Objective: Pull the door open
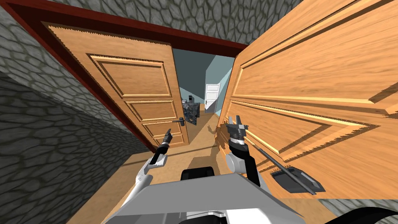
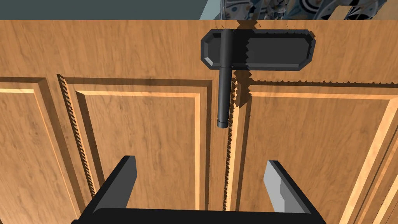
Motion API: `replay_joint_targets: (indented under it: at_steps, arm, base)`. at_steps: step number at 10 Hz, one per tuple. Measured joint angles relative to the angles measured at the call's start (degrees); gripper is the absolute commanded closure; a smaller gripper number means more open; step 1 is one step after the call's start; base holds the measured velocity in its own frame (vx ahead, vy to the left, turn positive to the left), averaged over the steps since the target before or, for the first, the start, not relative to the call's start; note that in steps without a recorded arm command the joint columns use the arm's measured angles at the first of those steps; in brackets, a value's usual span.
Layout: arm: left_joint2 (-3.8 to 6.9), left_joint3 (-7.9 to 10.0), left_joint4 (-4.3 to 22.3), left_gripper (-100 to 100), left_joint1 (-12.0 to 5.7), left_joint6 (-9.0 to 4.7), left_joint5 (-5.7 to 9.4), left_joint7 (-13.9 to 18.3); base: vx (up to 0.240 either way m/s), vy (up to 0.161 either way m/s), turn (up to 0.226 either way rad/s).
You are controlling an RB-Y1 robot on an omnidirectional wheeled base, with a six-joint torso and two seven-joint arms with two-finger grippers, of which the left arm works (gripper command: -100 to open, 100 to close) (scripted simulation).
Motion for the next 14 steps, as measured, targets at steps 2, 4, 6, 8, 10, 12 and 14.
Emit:
replay_joint_targets:
  at_steps: [2, 4, 6, 8, 10, 12, 14]
  arm:
    - [0.48, 0.32, 1.99, -100, -1.01, 0.42, 0.49, 0.66]
    - [0.87, 0.63, 4.61, -100, -2.29, 0.44, 0.93, 1.27]
    - [1.15, 0.97, 6.90, -100, -3.25, 0.62, 1.40, 1.81]
    - [1.82, 1.49, 7.22, -100, -3.01, 0.55, 1.72, 2.20]
    - [3.72, 2.53, 8.37, -100, -2.69, -0.11, 2.50, 3.39]
    - [5.51, 3.63, 10.54, -100, -2.77, -1.33, 3.26, 4.66]
    - [7.77, 4.99, 12.03, -100, -2.52, -2.00, 4.20, 6.01]
  base:
    - [0.131, -0.013, -0.044]
    - [0.180, 0.000, -0.050]
    - [0.142, -0.009, -0.033]
    - [0.163, -0.020, -0.168]
    - [0.169, -0.039, -0.133]
    - [0.184, -0.011, -0.175]
    - [0.216, 0.011, -0.155]
